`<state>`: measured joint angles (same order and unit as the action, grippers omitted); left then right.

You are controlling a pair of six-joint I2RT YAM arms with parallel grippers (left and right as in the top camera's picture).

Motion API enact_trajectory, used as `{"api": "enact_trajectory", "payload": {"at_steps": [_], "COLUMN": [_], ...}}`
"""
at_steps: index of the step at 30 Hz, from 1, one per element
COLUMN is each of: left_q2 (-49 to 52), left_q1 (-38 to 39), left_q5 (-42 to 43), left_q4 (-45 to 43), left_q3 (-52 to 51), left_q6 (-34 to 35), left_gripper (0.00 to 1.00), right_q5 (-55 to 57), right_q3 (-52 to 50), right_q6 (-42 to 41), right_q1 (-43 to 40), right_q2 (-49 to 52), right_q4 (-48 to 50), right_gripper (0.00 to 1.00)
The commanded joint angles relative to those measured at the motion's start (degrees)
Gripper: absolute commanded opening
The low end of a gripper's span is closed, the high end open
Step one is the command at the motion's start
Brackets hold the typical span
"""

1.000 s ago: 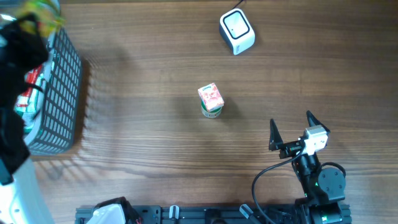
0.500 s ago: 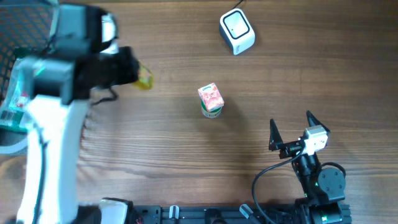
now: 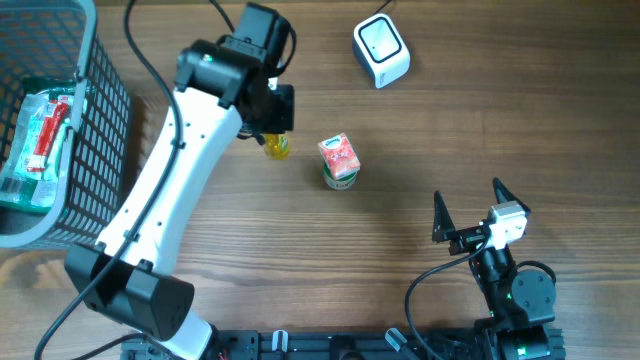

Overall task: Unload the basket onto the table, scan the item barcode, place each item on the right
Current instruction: 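Lift the oil bottle out and carry it beside the Kleenex pack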

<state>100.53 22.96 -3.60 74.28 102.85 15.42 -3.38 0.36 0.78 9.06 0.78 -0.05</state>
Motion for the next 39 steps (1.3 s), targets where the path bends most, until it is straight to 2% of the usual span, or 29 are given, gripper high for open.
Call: {"api": "enact_trajectory", "payload": {"at_steps": [1,11,17,28,39], "left_q2": [0.0,0.0,0.0,0.0,-0.1], "left_q1": [0.1,0.1,0.1,0.8,0.9], "left_q5": [-2.5,-2.5,-2.4,-2.3,-2.3], "left_q4": [-4.8,-21.6,-28.7,-37.5,-39.2], "left_q3": [-5.1,-20.0,-25.0,-33.1,-33.5], "left_q6": [0.5,-0.2,-1.7,-6.2,-6.2], "left_gripper": [0.25,0.26,0.28,0.29,0.29], "right_q5": [0.5,0.5,0.5,0.5,0.5], "right_q3": [0.0,-0.1,-0.1,-0.1,-0.1], "right_q6": [0.6,0.6,0.6,0.6,0.6], "right_q1": [-0.3,-0.3,-0.3,-0.3,-0.3], "right_q2": [-0.5,-0.5,-0.5,-0.5,-0.5], "right_q4": [0.1,0.1,0.1,0.1,0.1], "right_gripper": [1.00,1.00,1.00,1.00,1.00]}}
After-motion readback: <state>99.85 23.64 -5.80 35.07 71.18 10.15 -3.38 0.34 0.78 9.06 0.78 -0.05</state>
